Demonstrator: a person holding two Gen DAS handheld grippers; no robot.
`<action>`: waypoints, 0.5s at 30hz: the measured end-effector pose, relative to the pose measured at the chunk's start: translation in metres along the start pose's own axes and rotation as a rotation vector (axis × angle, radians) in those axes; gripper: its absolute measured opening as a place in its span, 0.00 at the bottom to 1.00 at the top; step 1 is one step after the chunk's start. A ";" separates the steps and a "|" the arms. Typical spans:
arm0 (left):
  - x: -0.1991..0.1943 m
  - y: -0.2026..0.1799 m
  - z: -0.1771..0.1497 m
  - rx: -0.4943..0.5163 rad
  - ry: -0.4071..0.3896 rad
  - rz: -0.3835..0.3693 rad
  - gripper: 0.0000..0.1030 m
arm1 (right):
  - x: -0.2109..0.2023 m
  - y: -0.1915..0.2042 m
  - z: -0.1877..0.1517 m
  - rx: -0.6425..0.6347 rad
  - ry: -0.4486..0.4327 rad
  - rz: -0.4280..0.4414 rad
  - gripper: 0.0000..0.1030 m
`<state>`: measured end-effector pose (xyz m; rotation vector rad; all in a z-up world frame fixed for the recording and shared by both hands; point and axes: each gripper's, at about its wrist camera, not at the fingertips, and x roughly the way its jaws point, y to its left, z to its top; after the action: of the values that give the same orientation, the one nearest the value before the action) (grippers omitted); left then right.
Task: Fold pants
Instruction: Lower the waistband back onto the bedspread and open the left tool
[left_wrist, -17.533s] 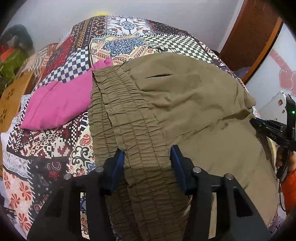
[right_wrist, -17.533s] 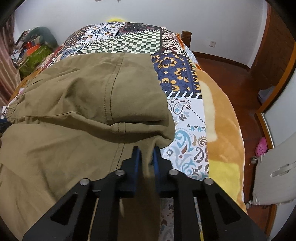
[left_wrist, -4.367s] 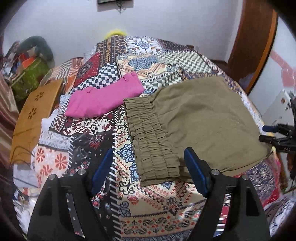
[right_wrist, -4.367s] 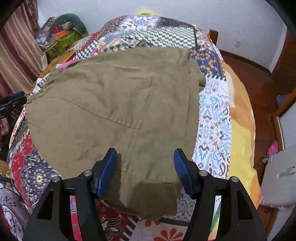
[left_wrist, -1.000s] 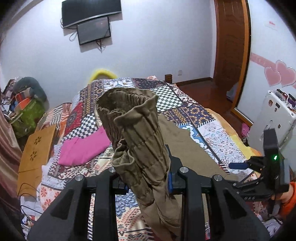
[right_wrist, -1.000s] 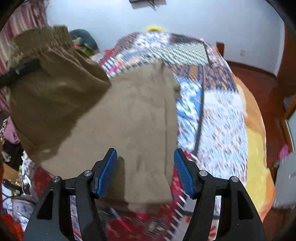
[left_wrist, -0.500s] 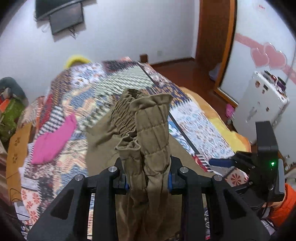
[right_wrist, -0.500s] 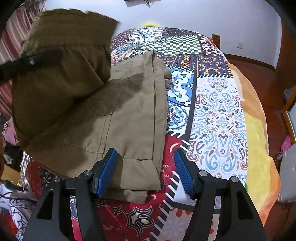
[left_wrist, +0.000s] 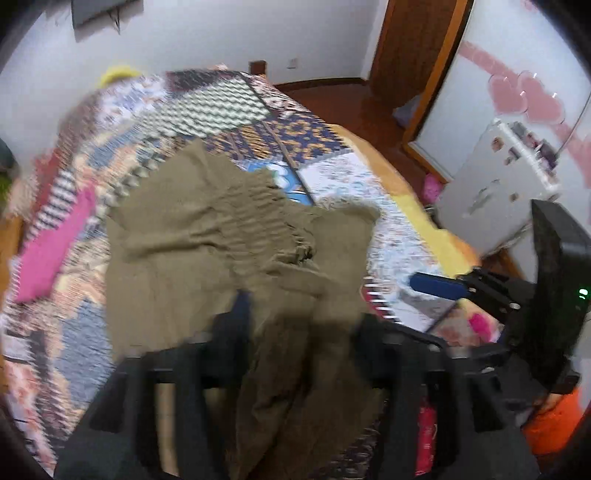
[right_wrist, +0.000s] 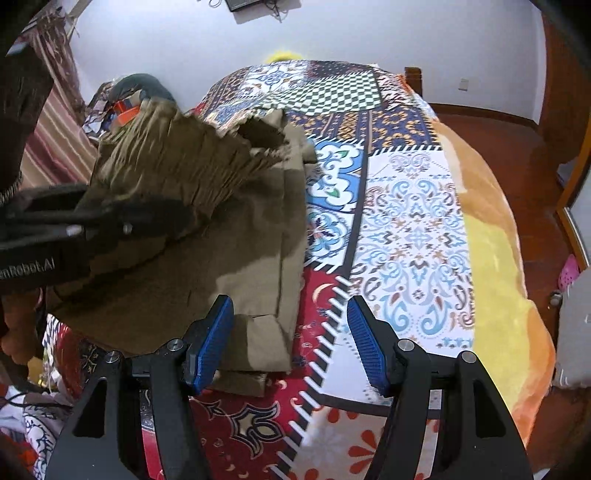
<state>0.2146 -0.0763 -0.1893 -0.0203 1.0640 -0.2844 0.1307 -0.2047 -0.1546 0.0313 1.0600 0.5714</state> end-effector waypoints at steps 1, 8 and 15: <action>0.000 0.002 -0.001 -0.032 0.004 -0.045 0.73 | -0.002 -0.002 0.001 0.005 -0.005 -0.005 0.58; -0.009 -0.006 -0.004 -0.040 -0.006 -0.066 0.73 | -0.022 -0.019 0.003 0.056 -0.048 -0.046 0.58; -0.064 -0.001 0.003 -0.024 -0.160 -0.059 0.74 | -0.040 -0.025 0.013 0.075 -0.106 -0.032 0.58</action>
<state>0.1881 -0.0625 -0.1325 -0.0944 0.9091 -0.3177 0.1373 -0.2413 -0.1226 0.1094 0.9771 0.4955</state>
